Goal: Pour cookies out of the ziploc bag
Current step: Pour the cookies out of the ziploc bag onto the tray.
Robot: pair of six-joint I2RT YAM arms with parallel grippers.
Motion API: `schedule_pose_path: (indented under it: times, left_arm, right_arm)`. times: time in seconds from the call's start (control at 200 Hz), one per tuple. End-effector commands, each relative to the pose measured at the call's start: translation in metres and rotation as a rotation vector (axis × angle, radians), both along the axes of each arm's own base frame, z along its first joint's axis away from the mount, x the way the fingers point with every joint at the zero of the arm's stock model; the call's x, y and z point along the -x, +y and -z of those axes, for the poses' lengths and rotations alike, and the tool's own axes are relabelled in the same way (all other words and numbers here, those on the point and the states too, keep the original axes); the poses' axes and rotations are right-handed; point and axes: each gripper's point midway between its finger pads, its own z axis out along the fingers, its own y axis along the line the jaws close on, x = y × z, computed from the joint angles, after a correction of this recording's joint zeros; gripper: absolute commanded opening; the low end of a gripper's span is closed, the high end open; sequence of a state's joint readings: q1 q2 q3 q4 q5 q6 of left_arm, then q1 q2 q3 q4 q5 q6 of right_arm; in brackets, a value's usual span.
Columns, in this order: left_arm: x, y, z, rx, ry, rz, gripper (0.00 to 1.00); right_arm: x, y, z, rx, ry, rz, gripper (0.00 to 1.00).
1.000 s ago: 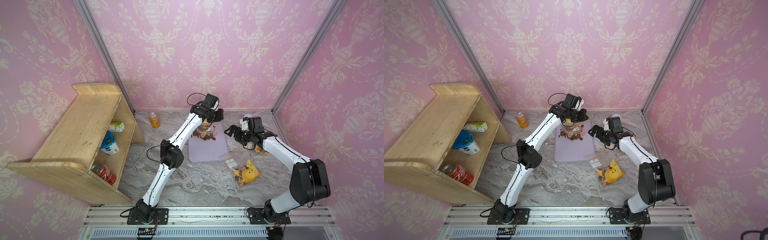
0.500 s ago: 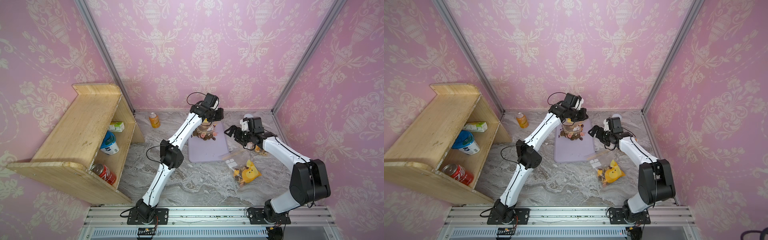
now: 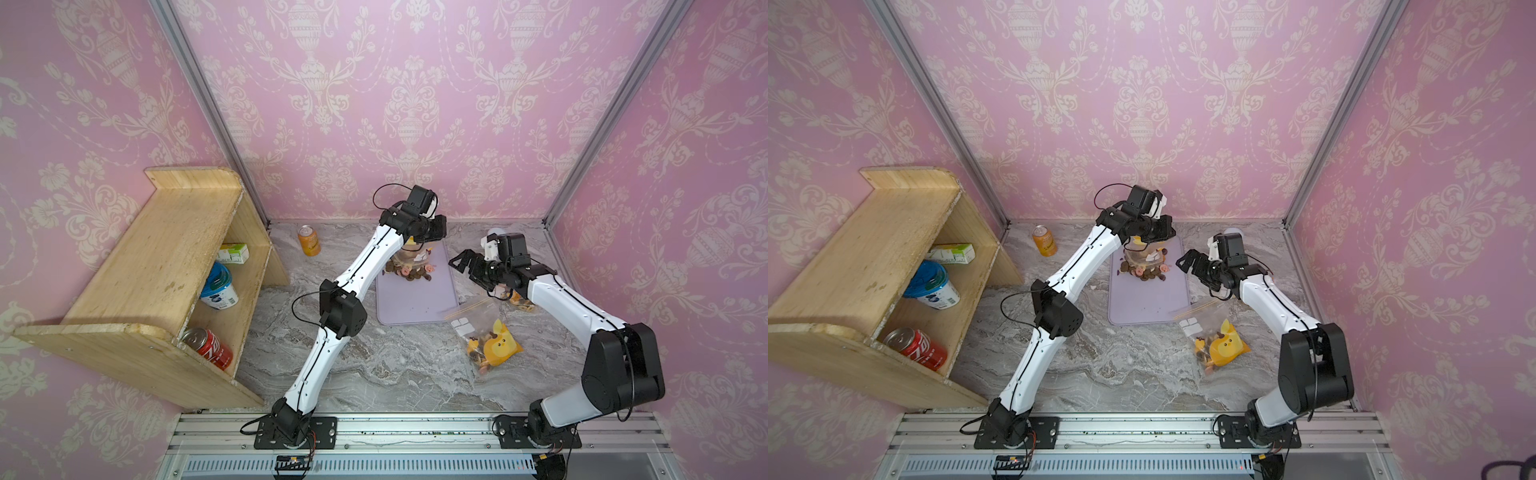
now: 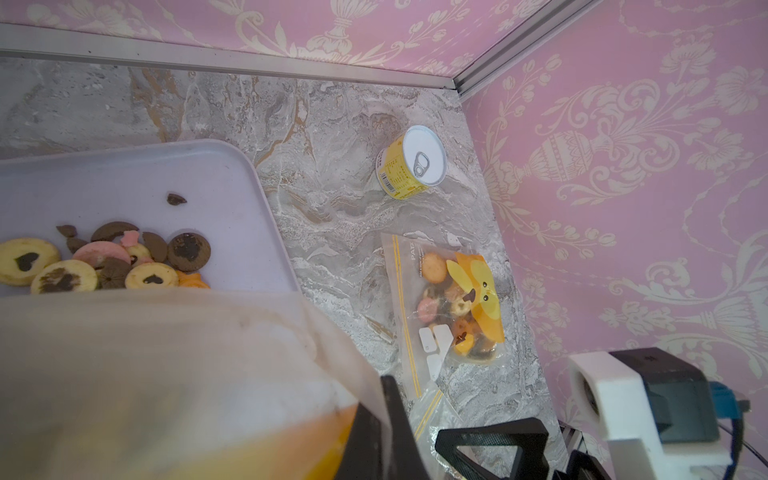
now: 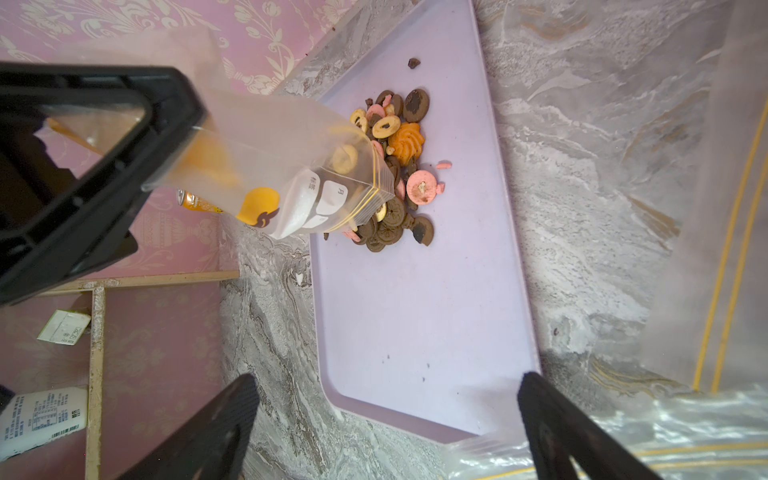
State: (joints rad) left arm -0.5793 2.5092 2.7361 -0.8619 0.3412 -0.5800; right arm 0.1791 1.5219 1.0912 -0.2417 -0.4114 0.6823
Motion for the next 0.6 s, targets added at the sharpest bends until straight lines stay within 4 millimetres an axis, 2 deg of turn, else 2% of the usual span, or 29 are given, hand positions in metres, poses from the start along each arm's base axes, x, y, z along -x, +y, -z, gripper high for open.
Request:
schedule_pose_path:
  times: [0.0,0.115,0.285,0.595]
  left_arm:
    - [0.005,0.015,-0.043,-0.009,-0.084,-0.011,0.00]
    - [0.007,0.016,-0.041,-0.020,-0.081,-0.008,0.00]
    - [0.007,0.020,-0.056,-0.017,-0.116,-0.016,0.00]
    - [0.006,0.027,-0.058,-0.047,-0.132,-0.023,0.00]
  right_arm:
    - [0.006,0.000,-0.006,-0.017,-0.012,0.006,1.00]
    - [0.007,-0.002,-0.004,-0.011,-0.008,0.008,1.00]
    - [0.007,-0.002,-0.003,-0.009,-0.005,0.006,1.00]
    - [0.005,-0.001,-0.001,-0.016,-0.002,0.007,1.00]
